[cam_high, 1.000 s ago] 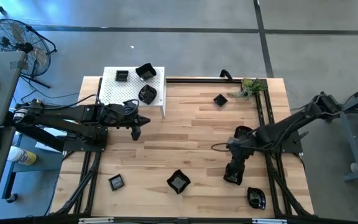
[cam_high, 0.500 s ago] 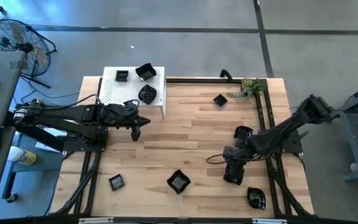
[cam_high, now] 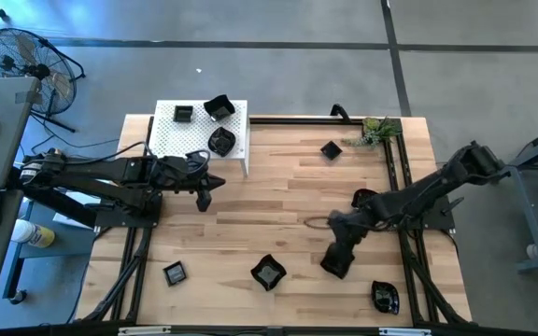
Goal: Pick & Place Mini shaped plates
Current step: Stack the black distorted square plate on top of the other black distorted square plates on the shelf
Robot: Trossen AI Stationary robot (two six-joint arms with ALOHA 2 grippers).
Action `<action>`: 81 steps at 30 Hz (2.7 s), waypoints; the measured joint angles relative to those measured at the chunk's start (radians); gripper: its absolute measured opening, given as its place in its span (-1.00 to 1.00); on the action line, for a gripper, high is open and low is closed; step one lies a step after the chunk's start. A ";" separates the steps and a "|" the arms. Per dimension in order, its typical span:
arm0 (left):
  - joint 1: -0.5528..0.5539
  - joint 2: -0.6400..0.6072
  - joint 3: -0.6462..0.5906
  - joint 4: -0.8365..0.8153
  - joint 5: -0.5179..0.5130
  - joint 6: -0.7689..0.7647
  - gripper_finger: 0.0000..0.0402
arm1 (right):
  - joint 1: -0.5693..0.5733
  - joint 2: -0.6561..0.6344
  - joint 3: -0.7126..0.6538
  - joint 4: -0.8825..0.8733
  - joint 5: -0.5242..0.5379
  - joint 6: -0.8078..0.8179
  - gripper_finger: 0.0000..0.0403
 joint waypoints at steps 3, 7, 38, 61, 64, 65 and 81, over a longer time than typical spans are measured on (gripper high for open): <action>0.000 0.000 0.000 -0.004 -0.002 0.003 -1.00 | -0.057 0.000 0.068 0.006 0.040 0.008 -0.96; 0.000 0.000 0.000 -0.003 -0.009 0.016 -1.00 | -0.160 0.025 0.157 0.003 0.084 0.017 -0.98; 0.000 0.000 0.000 -0.005 0.064 0.042 -1.00 | -0.487 0.647 0.760 0.036 0.045 -0.324 -0.66; 0.000 0.484 0.135 -0.020 0.088 -0.372 -0.64 | -0.479 -0.116 0.030 0.288 0.121 -0.436 -0.96; 0.000 0.561 0.169 -0.020 0.105 -0.382 -0.53 | -0.479 -0.177 -0.018 0.294 0.121 -0.436 -0.98; 0.000 0.584 0.179 -0.020 0.110 -0.388 -0.51 | -0.479 -0.195 -0.032 0.295 0.121 -0.436 -0.99; 0.001 0.789 0.211 -0.014 0.113 -0.483 -0.51 | -0.479 -0.273 -0.074 0.333 0.139 -0.480 -0.97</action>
